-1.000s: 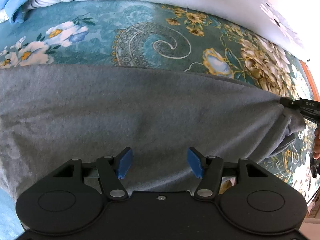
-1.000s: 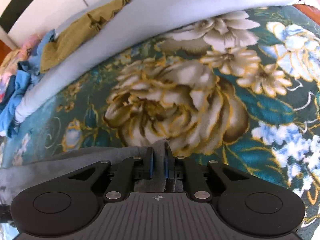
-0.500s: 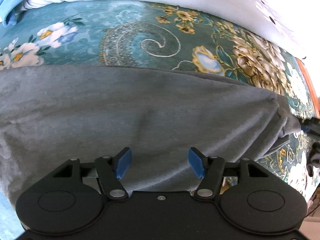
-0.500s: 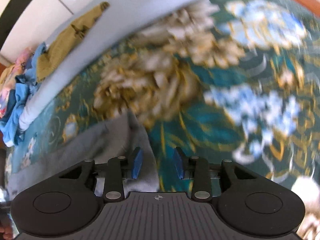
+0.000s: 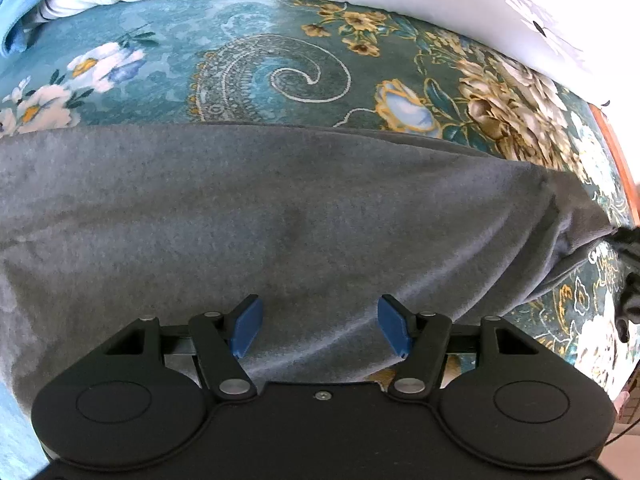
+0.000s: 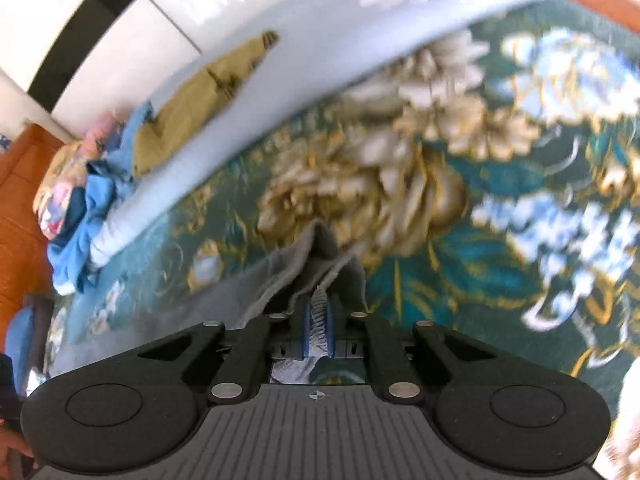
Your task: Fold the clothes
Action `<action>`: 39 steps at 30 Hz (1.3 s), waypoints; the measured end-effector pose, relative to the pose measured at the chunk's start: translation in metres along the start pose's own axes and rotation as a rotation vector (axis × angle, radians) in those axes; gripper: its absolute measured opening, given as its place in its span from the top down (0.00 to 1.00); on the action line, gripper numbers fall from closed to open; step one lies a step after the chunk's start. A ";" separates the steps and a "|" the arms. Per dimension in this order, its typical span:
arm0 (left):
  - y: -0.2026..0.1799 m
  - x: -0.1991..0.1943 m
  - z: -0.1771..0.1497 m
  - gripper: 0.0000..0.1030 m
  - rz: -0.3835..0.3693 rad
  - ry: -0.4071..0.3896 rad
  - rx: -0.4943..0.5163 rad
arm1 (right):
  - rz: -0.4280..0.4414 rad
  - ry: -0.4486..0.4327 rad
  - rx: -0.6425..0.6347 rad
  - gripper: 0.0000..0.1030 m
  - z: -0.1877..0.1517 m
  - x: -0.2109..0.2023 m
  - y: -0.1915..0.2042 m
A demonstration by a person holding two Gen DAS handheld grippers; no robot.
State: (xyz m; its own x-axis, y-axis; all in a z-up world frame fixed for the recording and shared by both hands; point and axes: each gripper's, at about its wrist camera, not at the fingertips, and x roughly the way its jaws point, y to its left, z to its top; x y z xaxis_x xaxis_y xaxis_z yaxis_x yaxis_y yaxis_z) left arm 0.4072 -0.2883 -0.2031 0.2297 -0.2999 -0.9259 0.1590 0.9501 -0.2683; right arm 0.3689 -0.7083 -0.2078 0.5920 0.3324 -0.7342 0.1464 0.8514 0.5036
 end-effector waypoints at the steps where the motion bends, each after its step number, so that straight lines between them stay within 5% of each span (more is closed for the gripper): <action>1: -0.001 0.000 -0.001 0.40 -0.001 0.001 0.001 | -0.010 0.001 -0.007 0.94 0.001 -0.001 0.000; 7: 0.000 0.001 -0.003 0.40 -0.001 0.005 -0.002 | -0.121 0.105 0.024 0.94 -0.010 0.020 -0.022; 12: 0.005 -0.001 -0.003 0.40 0.007 0.005 -0.008 | -0.138 0.012 -0.016 0.81 -0.005 0.001 -0.014; 16: 0.005 -0.002 -0.003 0.40 0.003 -0.003 -0.013 | -0.073 0.004 -0.011 0.79 0.005 -0.004 -0.010; 19: 0.002 0.000 -0.004 0.40 -0.004 0.001 -0.009 | -0.036 0.040 -0.039 0.65 0.007 0.006 -0.003; 23: 0.000 0.003 -0.006 0.40 -0.010 0.003 0.002 | -0.059 0.092 -0.022 0.65 0.003 0.030 -0.008; 28: 0.004 0.005 -0.007 0.40 -0.017 0.009 -0.027 | 0.015 0.129 0.025 0.64 0.005 0.047 -0.008; 29: 0.004 0.005 -0.007 0.40 -0.017 0.008 -0.031 | 0.038 0.135 0.041 0.68 0.006 0.049 -0.007; 31: 0.005 0.005 -0.006 0.40 -0.017 0.005 -0.036 | 0.048 0.139 0.031 0.92 0.007 0.049 -0.001; 39: 0.012 -0.003 -0.001 0.39 -0.028 -0.020 -0.058 | -0.042 0.059 0.057 0.95 0.028 0.022 -0.013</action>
State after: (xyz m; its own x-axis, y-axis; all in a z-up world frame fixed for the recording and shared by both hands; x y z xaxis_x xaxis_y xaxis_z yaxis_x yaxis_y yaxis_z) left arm 0.4074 -0.2765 -0.2041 0.2448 -0.3271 -0.9127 0.1095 0.9447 -0.3092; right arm 0.4024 -0.7240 -0.2176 0.5369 0.3215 -0.7800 0.2164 0.8411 0.4957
